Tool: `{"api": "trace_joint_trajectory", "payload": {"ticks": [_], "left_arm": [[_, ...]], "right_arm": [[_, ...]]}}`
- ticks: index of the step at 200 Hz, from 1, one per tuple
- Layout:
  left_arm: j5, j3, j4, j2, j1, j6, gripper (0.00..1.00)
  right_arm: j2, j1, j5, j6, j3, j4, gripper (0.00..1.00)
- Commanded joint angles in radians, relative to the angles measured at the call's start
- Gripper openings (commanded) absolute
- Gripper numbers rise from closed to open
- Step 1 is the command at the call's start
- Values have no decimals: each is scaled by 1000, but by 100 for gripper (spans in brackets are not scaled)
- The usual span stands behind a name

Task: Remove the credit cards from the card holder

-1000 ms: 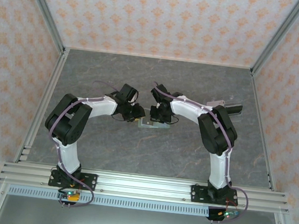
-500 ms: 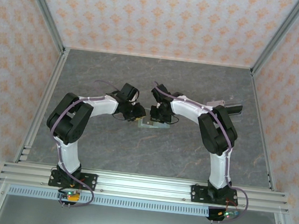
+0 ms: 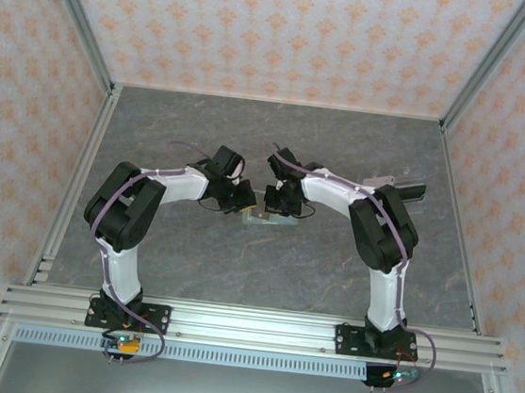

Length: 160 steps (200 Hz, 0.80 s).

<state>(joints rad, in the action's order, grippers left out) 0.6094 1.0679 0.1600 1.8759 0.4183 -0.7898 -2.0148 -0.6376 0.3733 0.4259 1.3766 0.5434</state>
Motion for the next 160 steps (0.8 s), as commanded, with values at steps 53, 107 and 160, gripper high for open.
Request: {"api": "trace_joint_trajectory", "payload": {"ticks": [53, 107, 160], "left_arm": [[-208, 61, 304, -87, 9, 210, 2], [-189, 89, 334, -133, 12, 225, 5], [-42, 125, 201, -104, 61, 142, 43]], "right_arm": [[206, 7, -51, -30, -197, -158, 34], [330, 7, -164, 13, -300, -254, 47], [406, 10, -262, 67, -379, -318, 42]]}}
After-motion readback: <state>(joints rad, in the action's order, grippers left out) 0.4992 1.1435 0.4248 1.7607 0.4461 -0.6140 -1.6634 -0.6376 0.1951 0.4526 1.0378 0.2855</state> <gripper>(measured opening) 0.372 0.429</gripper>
